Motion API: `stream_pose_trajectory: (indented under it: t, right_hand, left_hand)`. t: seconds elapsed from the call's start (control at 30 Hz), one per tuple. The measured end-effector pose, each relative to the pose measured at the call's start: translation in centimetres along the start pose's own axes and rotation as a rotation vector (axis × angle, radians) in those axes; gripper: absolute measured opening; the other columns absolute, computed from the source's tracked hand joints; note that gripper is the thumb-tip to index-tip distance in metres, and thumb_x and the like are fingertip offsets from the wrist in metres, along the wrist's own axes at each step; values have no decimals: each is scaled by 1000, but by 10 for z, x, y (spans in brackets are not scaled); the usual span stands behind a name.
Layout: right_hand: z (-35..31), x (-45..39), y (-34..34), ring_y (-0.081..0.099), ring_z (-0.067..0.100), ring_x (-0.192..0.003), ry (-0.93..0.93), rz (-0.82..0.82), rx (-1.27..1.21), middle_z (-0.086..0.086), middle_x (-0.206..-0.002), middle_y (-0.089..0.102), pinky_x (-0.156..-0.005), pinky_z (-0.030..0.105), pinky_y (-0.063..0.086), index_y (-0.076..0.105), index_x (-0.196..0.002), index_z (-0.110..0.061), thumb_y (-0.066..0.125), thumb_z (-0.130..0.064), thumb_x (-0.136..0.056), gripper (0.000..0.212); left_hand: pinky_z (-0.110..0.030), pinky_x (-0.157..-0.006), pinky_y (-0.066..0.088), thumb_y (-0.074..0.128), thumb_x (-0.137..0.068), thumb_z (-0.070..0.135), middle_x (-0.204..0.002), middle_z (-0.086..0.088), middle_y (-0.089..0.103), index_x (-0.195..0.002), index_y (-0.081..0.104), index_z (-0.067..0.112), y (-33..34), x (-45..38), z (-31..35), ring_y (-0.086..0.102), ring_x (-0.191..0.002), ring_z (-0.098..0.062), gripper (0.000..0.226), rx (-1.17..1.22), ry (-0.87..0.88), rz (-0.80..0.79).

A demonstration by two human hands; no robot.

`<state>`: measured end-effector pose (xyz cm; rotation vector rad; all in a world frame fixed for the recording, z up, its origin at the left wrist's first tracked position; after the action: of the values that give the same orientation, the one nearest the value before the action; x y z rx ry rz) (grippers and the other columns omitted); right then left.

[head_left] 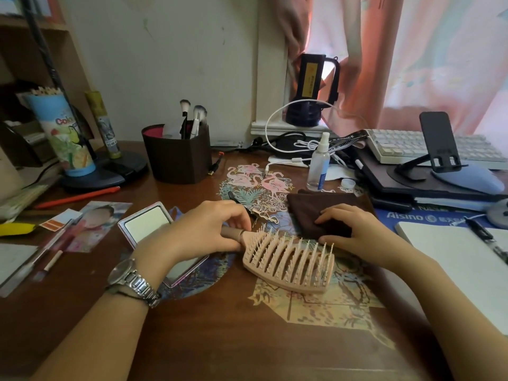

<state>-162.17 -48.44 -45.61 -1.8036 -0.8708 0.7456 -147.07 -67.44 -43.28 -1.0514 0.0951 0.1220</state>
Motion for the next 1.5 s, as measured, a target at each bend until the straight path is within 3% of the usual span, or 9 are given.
stream_pose_trajectory:
  t: [0.37, 0.6, 0.9, 1.1, 1.3, 1.5]
  right_hand:
    - [0, 1, 0, 40, 8, -122, 13, -11, -19, -14, -129, 47, -98, 20, 30, 57, -119, -34, 66, -38, -84, 36]
    - [-1, 1, -1, 40, 8, -122, 12, -14, -24, -13, -130, 47, -100, 21, 31, 57, -119, -33, 65, -32, -84, 36]
    - [3, 0, -2, 45, 8, -117, 14, 7, -61, -14, -122, 51, -98, 25, 39, 58, -107, -37, 66, -38, -83, 26]
    - [5, 1, -2, 47, 9, -115, -2, 23, -74, -14, -120, 53, -99, 28, 41, 57, -108, -38, 67, -37, -82, 28]
    - [6, -1, -1, 46, 8, -115, 0, 17, -68, -14, -121, 51, -93, 20, 38, 58, -109, -36, 67, -36, -83, 28]
    - [7, -1, -1, 44, 4, -116, 7, 14, -74, -16, -121, 50, -94, 20, 36, 57, -107, -38, 66, -36, -83, 25]
  left_hand:
    - [-42, -83, 51, 74, -76, 28, -96, 24, 63, -92, 63, 45, -14, 9, -11, 59, -93, 0, 26, 43, -40, -17]
    - [-35, -87, 51, 69, -83, 17, -100, 22, 65, -91, 63, 44, -18, 10, -6, 58, -96, 3, 29, 124, -63, 5]
    - [-19, -77, 48, 68, -85, 12, -93, 19, 69, -93, 66, 33, -4, 8, -1, 64, -93, 2, 22, 248, -37, -97]
    - [-33, -92, 51, 65, -88, 23, -102, 17, 68, -97, 64, 40, 5, 6, -3, 62, -98, 4, 20, 177, -49, -203]
    - [-24, -90, 48, 70, -84, 27, -103, 27, 64, -94, 61, 50, 2, 4, -1, 58, -100, 8, 26, 141, -31, -163]
    - [-22, -85, 48, 76, -78, 24, -98, 23, 64, -88, 61, 45, 3, 2, -1, 58, -97, 7, 28, 119, -21, -129]
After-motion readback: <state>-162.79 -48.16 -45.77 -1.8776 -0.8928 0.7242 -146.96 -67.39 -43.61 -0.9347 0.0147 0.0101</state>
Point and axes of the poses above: each hand's wrist, its own x-axis away from the middle knuckle, its own y-axis out of the palm, z = x × y, the point moved 7 cm from there along -x, towards the middle knuckle
